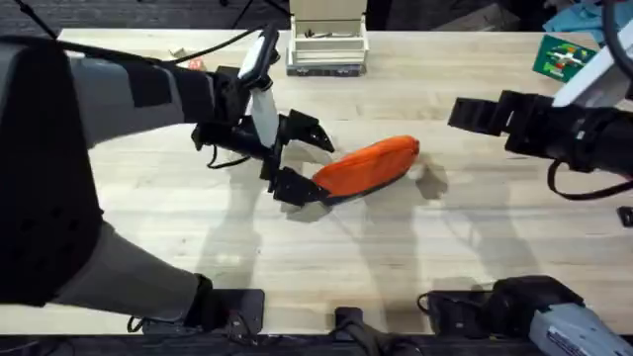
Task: Unzip the bag, pick up the pens from the table one at a time and place them inside, then zip the bag closed.
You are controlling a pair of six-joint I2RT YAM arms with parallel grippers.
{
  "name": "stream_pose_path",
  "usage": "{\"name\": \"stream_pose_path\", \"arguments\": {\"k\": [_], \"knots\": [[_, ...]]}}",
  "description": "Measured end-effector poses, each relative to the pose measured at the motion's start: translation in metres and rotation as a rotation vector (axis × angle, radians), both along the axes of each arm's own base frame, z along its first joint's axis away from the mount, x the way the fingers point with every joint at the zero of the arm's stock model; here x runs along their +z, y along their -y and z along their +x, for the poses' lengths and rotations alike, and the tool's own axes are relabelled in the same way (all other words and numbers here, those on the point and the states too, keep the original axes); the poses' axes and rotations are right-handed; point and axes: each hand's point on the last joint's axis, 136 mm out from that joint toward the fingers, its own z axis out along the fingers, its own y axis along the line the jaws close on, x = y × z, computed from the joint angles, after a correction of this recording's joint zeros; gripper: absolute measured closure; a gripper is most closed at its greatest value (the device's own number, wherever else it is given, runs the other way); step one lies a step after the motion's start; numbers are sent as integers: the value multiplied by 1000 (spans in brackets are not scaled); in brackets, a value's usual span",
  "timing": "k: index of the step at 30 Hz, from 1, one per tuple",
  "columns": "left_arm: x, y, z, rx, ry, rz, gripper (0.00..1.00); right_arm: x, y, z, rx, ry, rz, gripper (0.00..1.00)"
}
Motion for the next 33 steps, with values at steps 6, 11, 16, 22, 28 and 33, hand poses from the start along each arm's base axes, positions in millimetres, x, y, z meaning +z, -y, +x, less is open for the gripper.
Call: {"name": "stream_pose_path", "arguments": {"k": [6,11,16,22,28,33], "knots": [[0,0,1,0,7,0,6,-1,-11,-3,91,4,-49,4],[1,-2,0,7,-17,4,6,-6,-19,-9,155,-16,-82,4],[18,-8,5,19,15,41,6,-12,-19,-15,169,-48,-96,4],[62,-15,11,36,181,111,5,-14,-18,-17,174,-60,-100,3],[97,-25,13,127,266,201,6,-6,-18,-20,172,-29,-98,4],[111,-37,9,244,245,278,6,10,-17,-27,175,44,-101,4]]}}
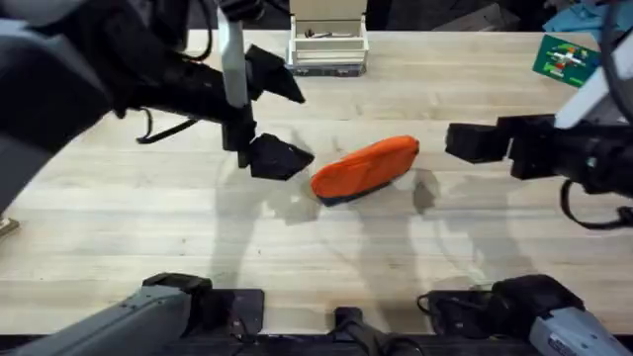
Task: Unzip the bag, pick up the pens from the table one at a time and place them inside, then zip the bag closed.
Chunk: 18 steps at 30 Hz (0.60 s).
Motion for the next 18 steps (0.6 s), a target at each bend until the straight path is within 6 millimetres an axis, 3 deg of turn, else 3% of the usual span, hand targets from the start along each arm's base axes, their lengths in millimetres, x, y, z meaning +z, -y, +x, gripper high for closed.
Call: {"name": "stream_pose_path", "arguments": {"k": [10,18], "knots": [[18,-17,-22,232,-111,26,4,27,3,-23,23,115,-13,4],[19,-22,-48,272,-202,36,5,25,6,-44,25,106,-15,4]]}}
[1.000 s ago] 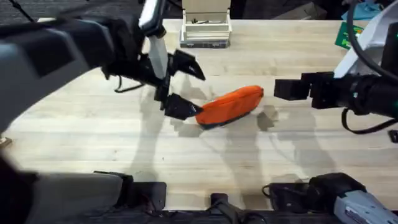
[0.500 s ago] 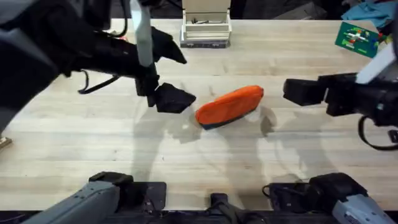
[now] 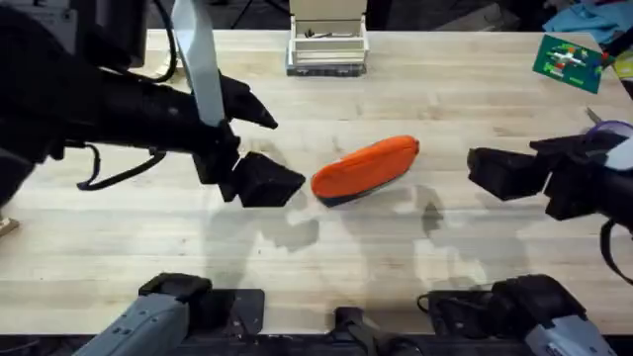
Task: Unzip the bag, pick up the pens from the table one at a time and place them inside, then zip the bag closed.
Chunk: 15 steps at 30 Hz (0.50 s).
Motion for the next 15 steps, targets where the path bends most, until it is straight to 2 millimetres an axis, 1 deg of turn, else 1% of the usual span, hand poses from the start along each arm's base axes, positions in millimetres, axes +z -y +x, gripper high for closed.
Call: {"name": "stream_pose_path", "arguments": {"k": [3,9,15], "knots": [[2,0,-2,3,5,-2,5,-5,1,-4,0,-25,-4,4],[3,0,-2,4,8,-3,6,-6,1,-5,0,-30,-4,4],[3,0,-1,5,12,-4,6,-12,1,-10,-1,-64,-8,4]]}}
